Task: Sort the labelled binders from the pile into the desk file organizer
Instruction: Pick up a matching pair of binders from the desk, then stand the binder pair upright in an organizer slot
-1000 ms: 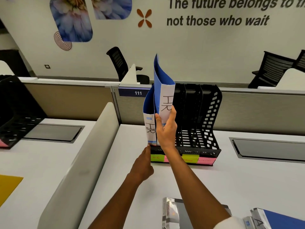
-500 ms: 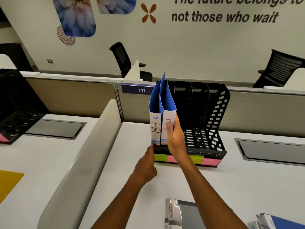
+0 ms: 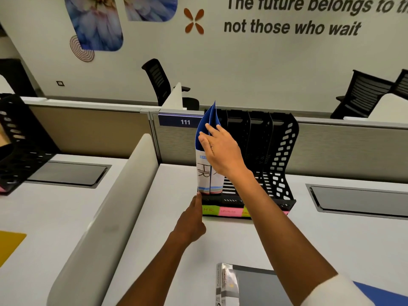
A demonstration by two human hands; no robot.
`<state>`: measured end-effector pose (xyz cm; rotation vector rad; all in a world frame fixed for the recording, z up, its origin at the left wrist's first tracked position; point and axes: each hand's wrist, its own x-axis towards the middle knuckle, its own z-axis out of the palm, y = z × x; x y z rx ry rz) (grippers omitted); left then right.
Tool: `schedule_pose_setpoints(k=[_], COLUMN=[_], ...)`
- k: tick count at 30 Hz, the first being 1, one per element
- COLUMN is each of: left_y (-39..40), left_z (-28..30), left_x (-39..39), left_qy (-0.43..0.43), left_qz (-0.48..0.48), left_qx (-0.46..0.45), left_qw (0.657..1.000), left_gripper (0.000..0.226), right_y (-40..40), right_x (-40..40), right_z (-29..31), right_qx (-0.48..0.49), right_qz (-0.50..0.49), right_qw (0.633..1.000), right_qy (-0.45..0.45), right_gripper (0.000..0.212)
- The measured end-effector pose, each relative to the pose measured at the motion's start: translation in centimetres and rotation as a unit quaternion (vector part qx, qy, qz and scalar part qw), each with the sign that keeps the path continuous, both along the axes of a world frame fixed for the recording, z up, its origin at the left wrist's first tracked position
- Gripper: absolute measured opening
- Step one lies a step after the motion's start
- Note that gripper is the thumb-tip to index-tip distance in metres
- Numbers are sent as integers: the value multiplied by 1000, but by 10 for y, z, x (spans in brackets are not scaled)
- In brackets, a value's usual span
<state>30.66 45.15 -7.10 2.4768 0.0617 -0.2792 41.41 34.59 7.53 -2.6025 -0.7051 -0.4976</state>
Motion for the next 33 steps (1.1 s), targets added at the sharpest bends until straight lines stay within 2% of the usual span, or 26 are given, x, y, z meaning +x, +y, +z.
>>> schedule_pose_setpoints(k=[2, 6, 10, 12, 14, 17, 19, 26, 33], left_y=[-1, 2, 3, 1, 0, -3, -7, -32, -52], left_z=[1, 8, 17, 19, 17, 4, -10, -53, -62], left_x=[0, 3, -1, -9, -21, -44, -63, -124, -160], left_qy=[2, 13, 25, 16, -1, -22, -26, 11, 23], left_qz=[-2, -18, -30, -24, -17, -8, 2, -2, -13], left_qx=[1, 30, 91, 122, 116, 103, 112, 112, 49], left_qw=[1000, 999, 995, 992, 993, 994, 993, 994, 998], left_gripper=[99, 96, 92, 89, 86, 79, 75, 72, 60], right_y=[3, 4, -4, -11, -20, -37, -50, -101, -152], right_x=[-1, -3, -9, -15, -31, -72, -103, -195, -255], right_z=[-6, -5, 5, 7, -2, -37, -71, -181, -232], right_qx=[-38, -14, -37, -3, 76, 191, 212, 168, 119], right_qz=[-3, -23, -8, -3, -12, -40, -66, -146, -218], right_qw=[999, 998, 996, 996, 994, 979, 971, 948, 923], right_qy=[-3, 53, 86, 94, 75, 60, 93, 229, 296], right_gripper=[52, 67, 70, 68, 67, 65, 64, 63, 63])
